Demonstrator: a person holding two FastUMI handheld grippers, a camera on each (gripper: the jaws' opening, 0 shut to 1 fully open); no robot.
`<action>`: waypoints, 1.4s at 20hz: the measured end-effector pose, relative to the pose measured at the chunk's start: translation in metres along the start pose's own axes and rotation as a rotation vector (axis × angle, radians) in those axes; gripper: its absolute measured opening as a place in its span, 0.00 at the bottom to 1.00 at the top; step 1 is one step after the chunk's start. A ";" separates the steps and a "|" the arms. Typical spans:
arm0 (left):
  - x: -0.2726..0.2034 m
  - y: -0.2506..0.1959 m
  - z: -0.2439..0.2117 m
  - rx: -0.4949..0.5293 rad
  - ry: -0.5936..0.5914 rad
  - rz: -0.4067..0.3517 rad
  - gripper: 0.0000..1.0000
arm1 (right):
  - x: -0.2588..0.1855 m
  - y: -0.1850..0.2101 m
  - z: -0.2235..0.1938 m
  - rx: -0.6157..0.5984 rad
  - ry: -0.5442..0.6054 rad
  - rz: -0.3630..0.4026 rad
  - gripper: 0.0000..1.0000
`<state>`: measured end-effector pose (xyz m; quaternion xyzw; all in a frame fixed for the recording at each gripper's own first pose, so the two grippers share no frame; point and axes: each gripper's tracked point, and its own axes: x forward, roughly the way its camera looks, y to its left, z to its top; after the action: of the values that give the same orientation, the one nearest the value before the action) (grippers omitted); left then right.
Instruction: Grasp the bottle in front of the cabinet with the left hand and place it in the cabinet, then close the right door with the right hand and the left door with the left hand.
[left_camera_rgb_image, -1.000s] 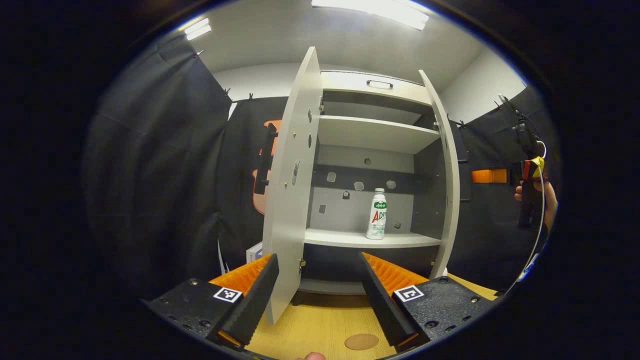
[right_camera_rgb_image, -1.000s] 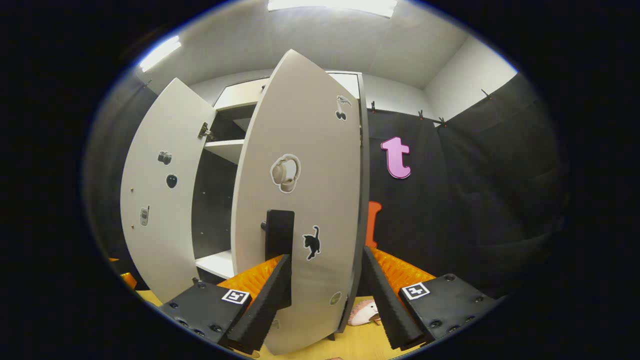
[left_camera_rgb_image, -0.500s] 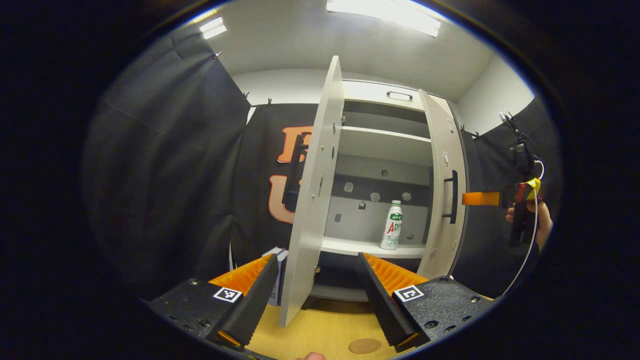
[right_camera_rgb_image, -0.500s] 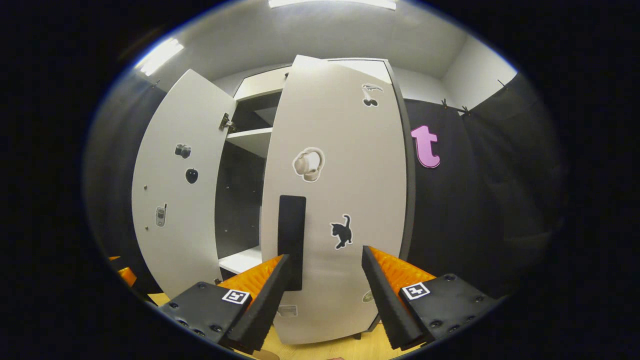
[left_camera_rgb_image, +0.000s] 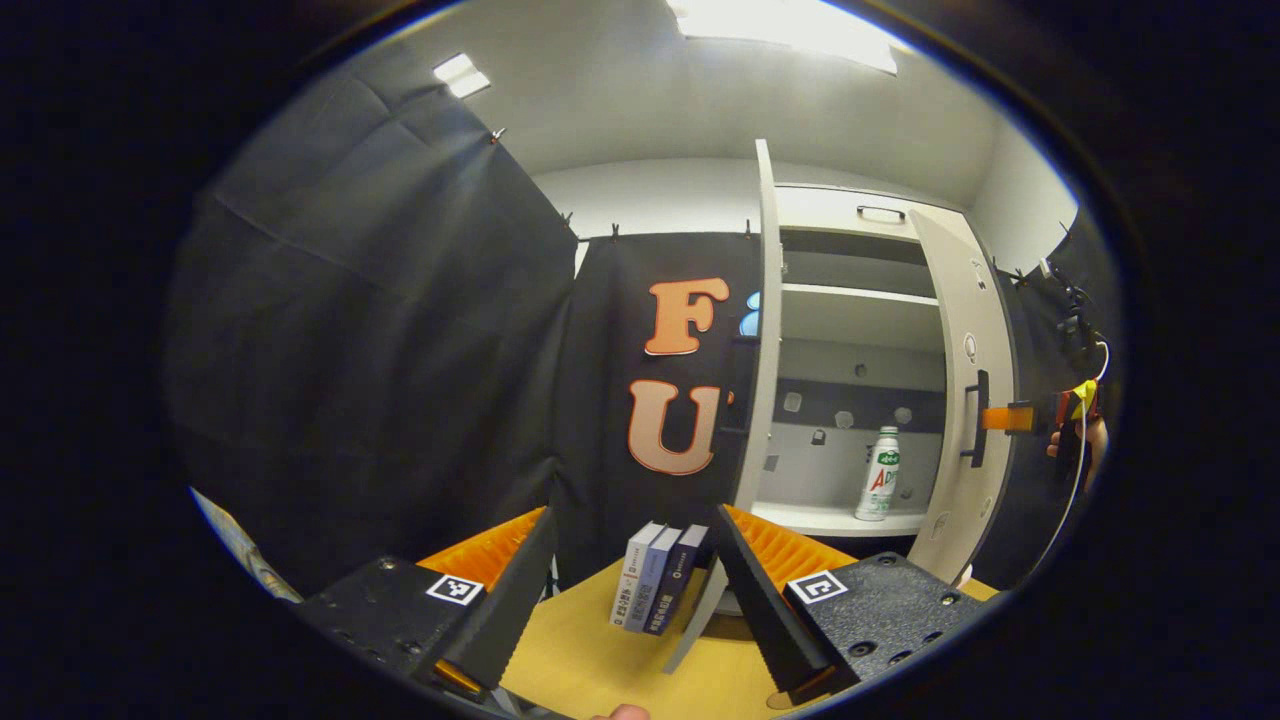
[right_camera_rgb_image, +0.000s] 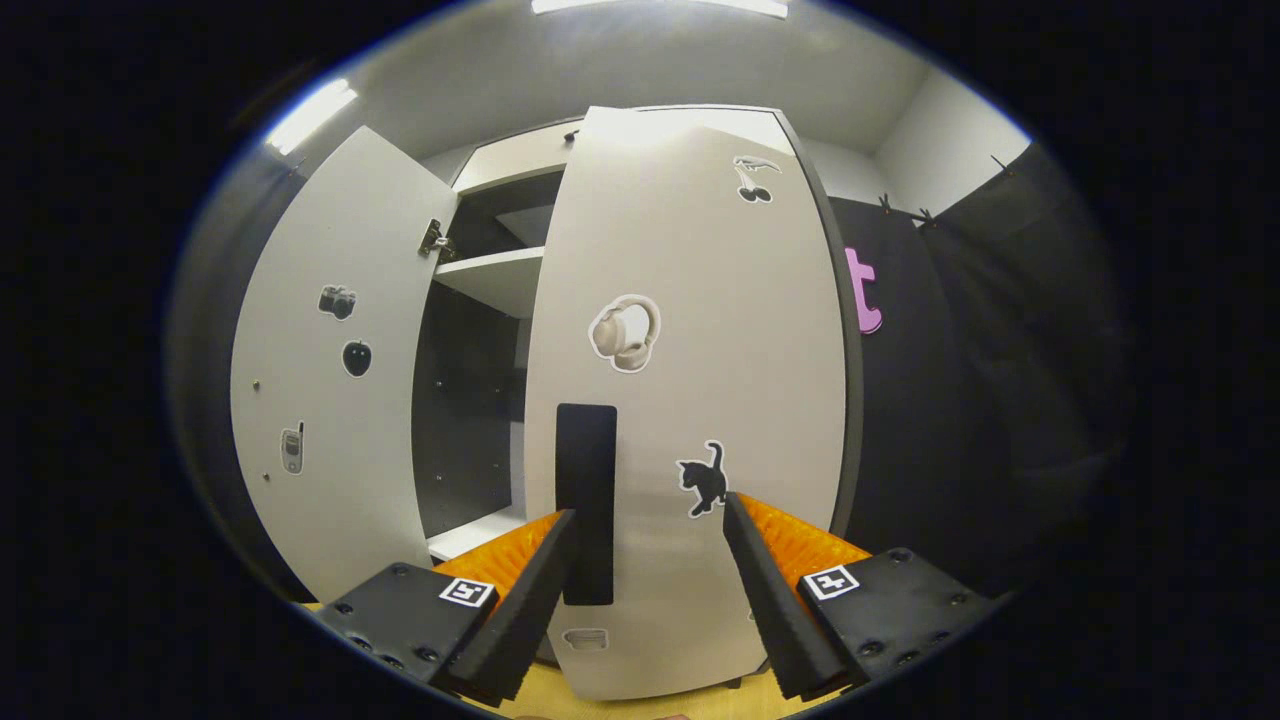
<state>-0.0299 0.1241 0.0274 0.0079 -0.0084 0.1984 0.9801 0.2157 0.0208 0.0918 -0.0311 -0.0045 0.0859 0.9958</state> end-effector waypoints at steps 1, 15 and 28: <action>0.002 0.008 0.002 0.004 -0.001 0.017 0.95 | 0.005 0.002 -0.001 -0.001 0.001 0.000 0.96; 0.074 -0.001 0.040 -0.077 -0.019 -0.055 0.93 | -0.033 0.003 -0.004 0.017 -0.019 -0.008 0.96; 0.154 -0.027 0.051 0.004 -0.021 -0.062 0.95 | -0.148 -0.065 -0.028 0.086 0.024 -0.106 0.96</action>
<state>0.1212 0.1582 0.0809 0.0121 -0.0181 0.1678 0.9856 0.0814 -0.0700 0.0676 0.0112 0.0093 0.0327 0.9994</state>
